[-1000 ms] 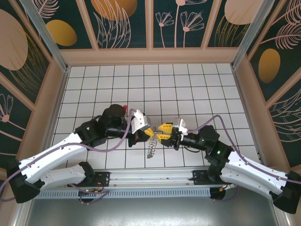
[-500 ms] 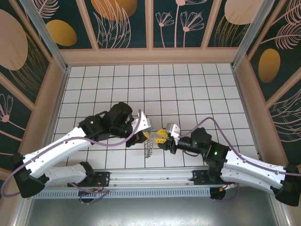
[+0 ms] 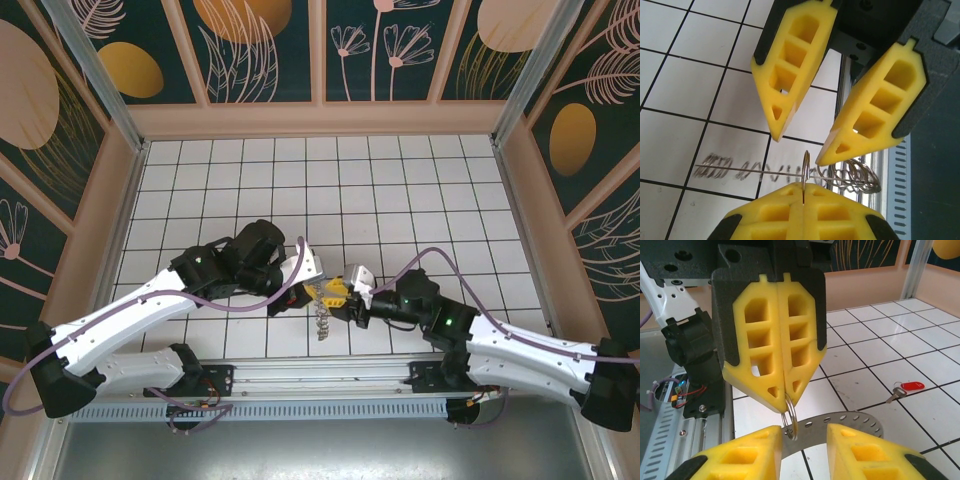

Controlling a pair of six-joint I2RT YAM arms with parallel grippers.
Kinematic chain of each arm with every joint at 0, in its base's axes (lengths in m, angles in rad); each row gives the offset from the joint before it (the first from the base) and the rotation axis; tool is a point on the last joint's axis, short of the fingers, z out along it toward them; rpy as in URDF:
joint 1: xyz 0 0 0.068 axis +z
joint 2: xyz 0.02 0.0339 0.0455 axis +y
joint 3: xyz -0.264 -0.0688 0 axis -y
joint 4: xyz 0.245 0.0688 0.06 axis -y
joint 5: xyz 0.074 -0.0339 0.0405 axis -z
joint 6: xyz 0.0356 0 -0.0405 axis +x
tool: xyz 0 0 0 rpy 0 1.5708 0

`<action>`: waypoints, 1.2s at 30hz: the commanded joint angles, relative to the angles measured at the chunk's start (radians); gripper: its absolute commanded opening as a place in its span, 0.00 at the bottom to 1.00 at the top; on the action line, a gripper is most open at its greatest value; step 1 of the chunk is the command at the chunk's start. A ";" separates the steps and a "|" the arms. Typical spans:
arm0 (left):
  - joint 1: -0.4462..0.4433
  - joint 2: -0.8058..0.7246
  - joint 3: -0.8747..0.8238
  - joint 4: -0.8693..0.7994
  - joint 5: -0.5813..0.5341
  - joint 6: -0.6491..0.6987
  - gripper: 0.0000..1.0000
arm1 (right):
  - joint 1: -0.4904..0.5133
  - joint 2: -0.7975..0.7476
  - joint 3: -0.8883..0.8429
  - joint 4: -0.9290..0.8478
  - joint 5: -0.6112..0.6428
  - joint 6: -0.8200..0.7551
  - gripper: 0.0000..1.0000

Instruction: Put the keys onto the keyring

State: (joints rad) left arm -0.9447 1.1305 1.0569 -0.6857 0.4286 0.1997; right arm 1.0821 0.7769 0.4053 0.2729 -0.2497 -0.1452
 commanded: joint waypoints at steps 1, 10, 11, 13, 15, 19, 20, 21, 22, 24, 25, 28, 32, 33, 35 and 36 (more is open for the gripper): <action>-0.008 0.007 0.031 -0.005 0.001 0.016 0.00 | 0.007 0.022 0.036 0.065 -0.033 -0.023 0.26; -0.010 0.011 0.031 -0.004 -0.003 0.017 0.00 | 0.009 0.054 0.047 0.068 -0.055 -0.031 0.12; -0.011 0.012 0.031 -0.002 -0.004 0.017 0.00 | 0.007 0.055 0.047 0.069 -0.057 -0.033 0.08; -0.011 0.012 0.028 0.002 -0.007 0.016 0.00 | 0.007 0.054 0.046 0.069 -0.059 -0.033 0.01; -0.011 0.003 0.019 0.019 0.000 0.010 0.00 | 0.007 0.051 0.040 0.075 -0.055 -0.030 0.00; -0.010 -0.069 -0.047 0.140 0.052 -0.033 0.01 | 0.006 0.030 0.020 0.101 -0.057 -0.016 0.00; -0.010 -0.099 -0.075 0.190 0.069 -0.051 0.08 | 0.004 0.017 0.008 0.122 -0.065 -0.009 0.00; -0.010 -0.128 -0.114 0.240 0.083 -0.071 0.15 | 0.003 0.001 -0.005 0.150 -0.077 0.002 0.00; -0.011 -0.150 -0.140 0.277 0.091 -0.087 0.20 | 0.000 -0.013 -0.017 0.174 -0.089 0.010 0.00; -0.011 -0.196 -0.186 0.355 0.107 -0.120 0.25 | -0.006 -0.047 -0.047 0.240 -0.128 0.033 0.00; -0.011 -0.214 -0.205 0.386 0.115 -0.134 0.25 | -0.009 -0.060 -0.056 0.266 -0.144 0.041 0.00; -0.011 -0.269 -0.260 0.497 0.163 -0.179 0.26 | -0.012 -0.093 -0.078 0.340 -0.200 0.065 0.00; -0.011 -0.330 -0.326 0.656 0.213 -0.243 0.25 | -0.013 -0.107 -0.113 0.480 -0.274 0.115 0.00; -0.011 -0.332 -0.331 0.675 0.222 -0.255 0.25 | -0.012 -0.102 -0.124 0.527 -0.283 0.131 0.00; -0.011 -0.321 -0.333 0.701 0.247 -0.268 0.25 | -0.013 -0.081 -0.144 0.623 -0.292 0.165 0.00; -0.011 -0.316 -0.333 0.709 0.256 -0.272 0.25 | -0.012 -0.070 -0.149 0.649 -0.292 0.175 0.00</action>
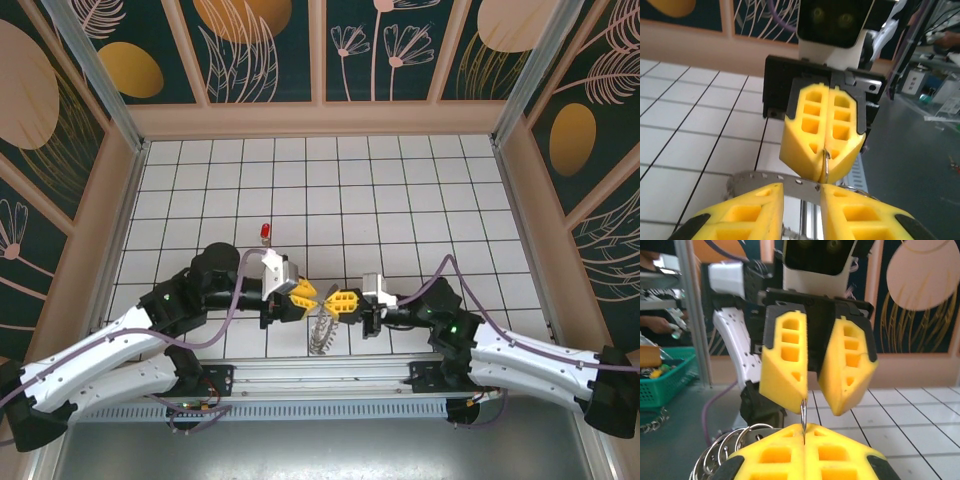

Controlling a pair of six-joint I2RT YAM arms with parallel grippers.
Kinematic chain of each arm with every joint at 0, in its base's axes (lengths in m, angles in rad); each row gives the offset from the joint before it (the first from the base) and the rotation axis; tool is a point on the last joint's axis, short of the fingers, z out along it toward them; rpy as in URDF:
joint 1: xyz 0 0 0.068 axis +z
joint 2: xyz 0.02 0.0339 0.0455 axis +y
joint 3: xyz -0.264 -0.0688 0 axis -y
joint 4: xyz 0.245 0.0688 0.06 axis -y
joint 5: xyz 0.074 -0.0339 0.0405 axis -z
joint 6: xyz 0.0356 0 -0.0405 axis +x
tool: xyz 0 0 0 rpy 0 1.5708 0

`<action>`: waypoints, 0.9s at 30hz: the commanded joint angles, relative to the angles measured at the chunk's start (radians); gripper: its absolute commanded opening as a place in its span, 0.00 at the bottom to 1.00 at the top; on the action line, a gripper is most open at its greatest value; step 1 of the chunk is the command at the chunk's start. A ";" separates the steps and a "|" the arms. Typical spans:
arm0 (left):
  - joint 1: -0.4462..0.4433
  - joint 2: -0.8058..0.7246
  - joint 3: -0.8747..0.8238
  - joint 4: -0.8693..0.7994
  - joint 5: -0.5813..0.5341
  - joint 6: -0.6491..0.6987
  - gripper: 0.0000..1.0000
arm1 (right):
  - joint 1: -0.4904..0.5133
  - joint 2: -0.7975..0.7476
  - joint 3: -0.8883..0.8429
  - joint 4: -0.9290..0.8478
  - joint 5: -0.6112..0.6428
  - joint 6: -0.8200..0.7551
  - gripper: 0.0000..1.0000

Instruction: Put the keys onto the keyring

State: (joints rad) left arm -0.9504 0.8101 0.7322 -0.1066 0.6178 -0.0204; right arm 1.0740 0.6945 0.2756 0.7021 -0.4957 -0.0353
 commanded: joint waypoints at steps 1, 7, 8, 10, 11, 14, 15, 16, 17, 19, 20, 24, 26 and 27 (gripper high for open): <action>-0.005 0.010 -0.009 0.137 0.071 -0.056 0.24 | -0.005 0.027 -0.025 0.254 -0.043 0.077 0.00; -0.005 0.010 -0.014 0.161 0.095 -0.066 0.24 | -0.006 0.081 -0.053 0.380 -0.003 0.124 0.00; -0.005 0.004 -0.014 0.160 0.094 -0.065 0.24 | -0.006 0.082 -0.060 0.397 0.005 0.129 0.00; -0.005 -0.005 -0.017 0.156 0.090 -0.062 0.24 | -0.008 0.085 -0.071 0.436 0.020 0.143 0.00; -0.005 -0.010 -0.017 0.152 0.085 -0.058 0.24 | -0.009 0.089 -0.075 0.457 0.020 0.150 0.00; -0.005 -0.021 -0.020 0.148 0.076 -0.055 0.27 | -0.014 0.104 -0.081 0.500 0.016 0.173 0.00; -0.005 -0.023 -0.020 0.152 0.076 -0.057 0.27 | -0.015 0.111 -0.080 0.511 0.014 0.178 0.00; -0.005 -0.024 -0.020 0.158 0.077 -0.059 0.27 | -0.015 0.119 -0.080 0.522 0.013 0.182 0.00; -0.005 -0.025 -0.021 0.165 0.082 -0.062 0.27 | -0.017 0.129 -0.077 0.530 0.013 0.187 0.00; -0.005 -0.023 -0.018 0.177 0.090 -0.066 0.28 | -0.016 0.144 -0.074 0.543 0.015 0.193 0.00; -0.005 -0.022 -0.015 0.179 0.091 -0.064 0.28 | -0.017 0.151 -0.074 0.553 0.018 0.194 0.00; -0.004 -0.008 -0.004 0.171 0.095 -0.056 0.27 | -0.016 0.165 -0.066 0.571 0.022 0.197 0.00; -0.005 0.004 0.003 0.162 0.093 -0.048 0.26 | -0.016 0.173 -0.064 0.573 0.019 0.199 0.00; -0.005 0.010 0.007 0.158 0.093 -0.044 0.26 | -0.017 0.175 -0.064 0.577 0.017 0.199 0.00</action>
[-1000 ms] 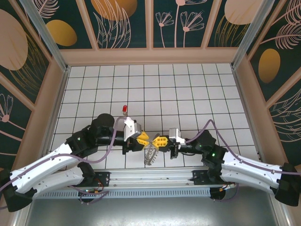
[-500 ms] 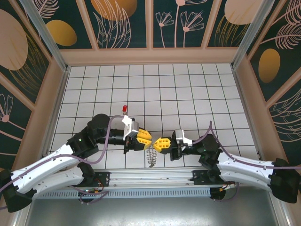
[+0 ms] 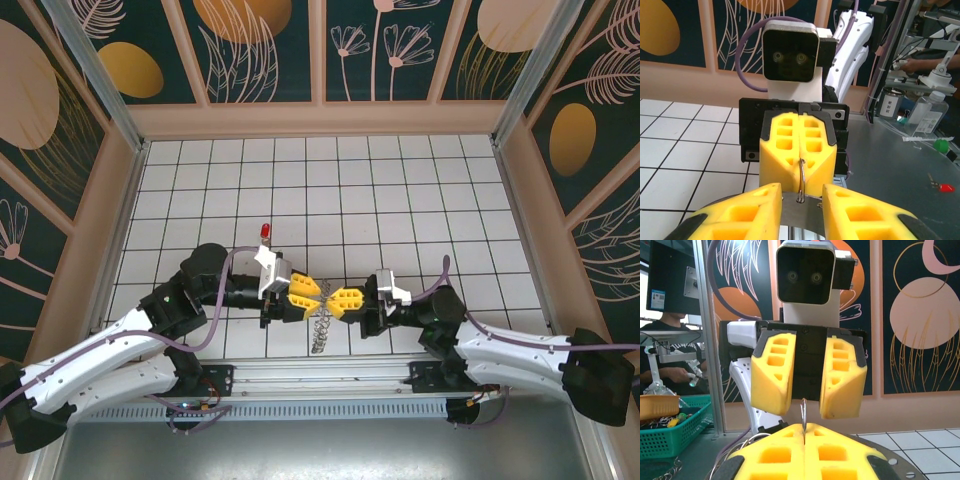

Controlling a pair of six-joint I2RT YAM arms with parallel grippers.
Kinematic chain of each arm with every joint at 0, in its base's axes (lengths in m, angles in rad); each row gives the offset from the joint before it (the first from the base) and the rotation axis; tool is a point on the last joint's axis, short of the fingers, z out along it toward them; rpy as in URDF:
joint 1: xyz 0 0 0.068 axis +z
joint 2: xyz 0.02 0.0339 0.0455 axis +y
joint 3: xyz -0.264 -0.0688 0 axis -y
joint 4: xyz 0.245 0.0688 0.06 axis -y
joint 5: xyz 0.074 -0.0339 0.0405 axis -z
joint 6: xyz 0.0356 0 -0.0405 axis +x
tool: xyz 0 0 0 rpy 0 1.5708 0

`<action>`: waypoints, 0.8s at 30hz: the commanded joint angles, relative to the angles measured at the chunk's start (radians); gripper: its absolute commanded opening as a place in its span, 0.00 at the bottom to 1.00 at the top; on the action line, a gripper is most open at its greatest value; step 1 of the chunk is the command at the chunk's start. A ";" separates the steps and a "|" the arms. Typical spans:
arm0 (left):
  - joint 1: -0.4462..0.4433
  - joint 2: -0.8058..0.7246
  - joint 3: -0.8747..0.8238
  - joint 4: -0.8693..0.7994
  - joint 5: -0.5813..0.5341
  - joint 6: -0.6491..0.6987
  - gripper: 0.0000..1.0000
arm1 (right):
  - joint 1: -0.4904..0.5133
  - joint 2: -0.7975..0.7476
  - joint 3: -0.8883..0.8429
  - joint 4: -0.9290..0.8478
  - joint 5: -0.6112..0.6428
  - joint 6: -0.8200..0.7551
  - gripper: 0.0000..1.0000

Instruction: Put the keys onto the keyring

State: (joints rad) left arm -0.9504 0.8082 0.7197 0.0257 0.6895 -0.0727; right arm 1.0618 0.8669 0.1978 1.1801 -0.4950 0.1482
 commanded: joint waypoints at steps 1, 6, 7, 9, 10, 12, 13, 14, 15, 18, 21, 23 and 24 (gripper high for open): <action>-0.005 0.017 0.021 0.026 0.023 0.010 0.25 | -0.005 0.004 0.013 0.102 0.016 0.016 0.00; -0.005 0.038 0.025 0.031 0.031 0.013 0.21 | -0.004 0.016 0.014 0.115 0.016 0.020 0.00; -0.005 0.042 0.027 0.033 0.033 0.014 0.20 | -0.004 0.020 0.015 0.120 0.016 0.022 0.00; -0.005 0.047 0.032 0.032 0.035 0.017 0.16 | -0.005 0.026 0.012 0.127 0.016 0.023 0.00; -0.005 0.049 0.032 0.030 0.035 0.019 0.14 | -0.004 0.028 0.011 0.134 0.015 0.025 0.00; -0.005 0.052 0.032 0.030 0.034 0.020 0.12 | -0.005 0.033 0.011 0.139 0.011 0.025 0.00; -0.005 0.054 0.032 0.031 0.034 0.019 0.10 | -0.003 0.034 0.011 0.142 0.010 0.028 0.00; -0.004 0.055 0.032 0.031 0.036 0.019 0.08 | -0.005 0.036 0.012 0.142 0.009 0.027 0.00; -0.005 0.055 0.031 0.033 0.035 0.020 0.05 | -0.006 0.037 0.009 0.142 0.010 0.028 0.00; -0.004 0.055 0.027 0.037 0.033 0.018 0.01 | -0.006 0.039 0.008 0.141 0.012 0.030 0.00; -0.005 0.053 0.026 0.040 0.029 0.021 0.00 | -0.005 0.043 0.009 0.124 0.018 0.028 0.00; -0.004 0.045 0.026 0.034 0.011 0.026 0.00 | -0.008 0.035 0.011 0.100 0.033 0.021 0.00; -0.005 0.041 0.026 0.030 -0.003 0.031 0.00 | -0.008 0.027 0.012 0.086 0.041 0.017 0.00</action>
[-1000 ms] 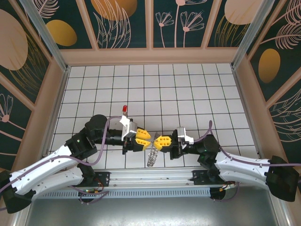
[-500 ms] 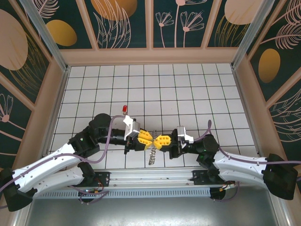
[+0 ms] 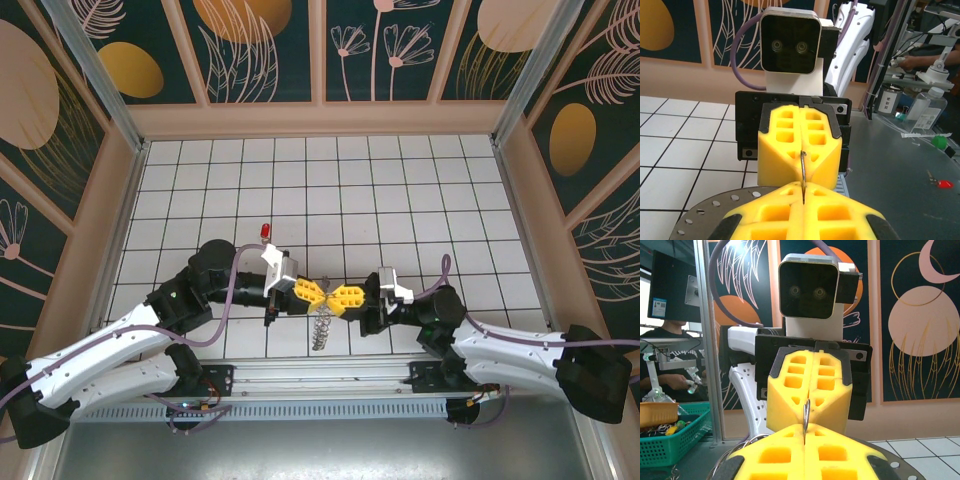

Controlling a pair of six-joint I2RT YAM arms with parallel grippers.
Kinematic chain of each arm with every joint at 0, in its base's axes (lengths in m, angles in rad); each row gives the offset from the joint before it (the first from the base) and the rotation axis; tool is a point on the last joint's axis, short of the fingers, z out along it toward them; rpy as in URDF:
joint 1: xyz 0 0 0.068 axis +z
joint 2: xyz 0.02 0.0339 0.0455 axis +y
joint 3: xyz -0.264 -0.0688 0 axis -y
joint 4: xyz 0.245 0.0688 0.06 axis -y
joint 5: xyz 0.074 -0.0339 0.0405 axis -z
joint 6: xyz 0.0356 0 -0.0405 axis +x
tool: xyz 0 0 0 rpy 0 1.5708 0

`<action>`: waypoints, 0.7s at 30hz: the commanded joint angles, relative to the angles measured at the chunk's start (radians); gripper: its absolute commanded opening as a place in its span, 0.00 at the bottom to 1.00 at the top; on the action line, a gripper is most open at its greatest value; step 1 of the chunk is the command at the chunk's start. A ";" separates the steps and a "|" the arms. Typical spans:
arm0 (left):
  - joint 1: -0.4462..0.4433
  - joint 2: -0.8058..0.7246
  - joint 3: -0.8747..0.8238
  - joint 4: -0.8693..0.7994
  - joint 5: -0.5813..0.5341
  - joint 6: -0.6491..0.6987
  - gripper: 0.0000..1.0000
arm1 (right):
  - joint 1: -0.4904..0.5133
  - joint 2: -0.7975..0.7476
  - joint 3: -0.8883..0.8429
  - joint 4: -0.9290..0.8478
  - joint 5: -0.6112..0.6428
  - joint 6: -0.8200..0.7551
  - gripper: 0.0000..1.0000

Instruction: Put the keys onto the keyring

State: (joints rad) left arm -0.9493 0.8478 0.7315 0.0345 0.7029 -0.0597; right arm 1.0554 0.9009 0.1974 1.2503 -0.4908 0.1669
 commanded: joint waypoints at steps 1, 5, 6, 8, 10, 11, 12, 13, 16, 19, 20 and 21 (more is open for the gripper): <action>-0.005 -0.004 0.016 0.011 -0.032 0.021 0.00 | -0.001 -0.017 0.014 -0.009 0.046 -0.009 0.04; -0.005 -0.010 0.048 -0.089 -0.099 0.058 0.00 | 0.004 -0.084 0.050 -0.208 0.124 -0.074 0.24; -0.005 -0.010 0.057 -0.116 -0.113 0.067 0.00 | 0.007 -0.103 0.065 -0.285 0.150 -0.104 0.27; -0.006 -0.003 0.075 -0.171 -0.140 0.085 0.00 | 0.017 -0.139 0.093 -0.411 0.203 -0.155 0.29; -0.006 0.010 0.092 -0.221 -0.166 0.104 0.00 | 0.021 -0.170 0.110 -0.510 0.245 -0.192 0.30; -0.006 0.017 0.097 -0.236 -0.176 0.112 0.00 | 0.022 -0.181 0.116 -0.540 0.256 -0.203 0.29; -0.005 0.023 0.101 -0.250 -0.181 0.118 0.00 | 0.023 -0.192 0.120 -0.570 0.267 -0.214 0.29; -0.005 0.028 0.104 -0.257 -0.185 0.122 0.00 | 0.022 -0.200 0.127 -0.598 0.278 -0.224 0.29; -0.006 0.037 0.107 -0.259 -0.189 0.127 0.00 | 0.023 -0.211 0.143 -0.675 0.296 -0.247 0.28; -0.006 0.043 0.108 -0.263 -0.188 0.128 0.00 | 0.023 -0.212 0.149 -0.722 0.293 -0.262 0.27; -0.005 0.044 0.108 -0.264 -0.191 0.129 0.00 | 0.023 -0.211 0.149 -0.730 0.285 -0.266 0.27; -0.006 0.043 0.108 -0.264 -0.193 0.128 0.00 | 0.023 -0.211 0.150 -0.736 0.276 -0.267 0.27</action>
State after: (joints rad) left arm -0.9501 0.8970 0.8024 -0.2367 0.5068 0.0456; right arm 1.0698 0.7002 0.3099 0.5877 -0.2356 -0.0631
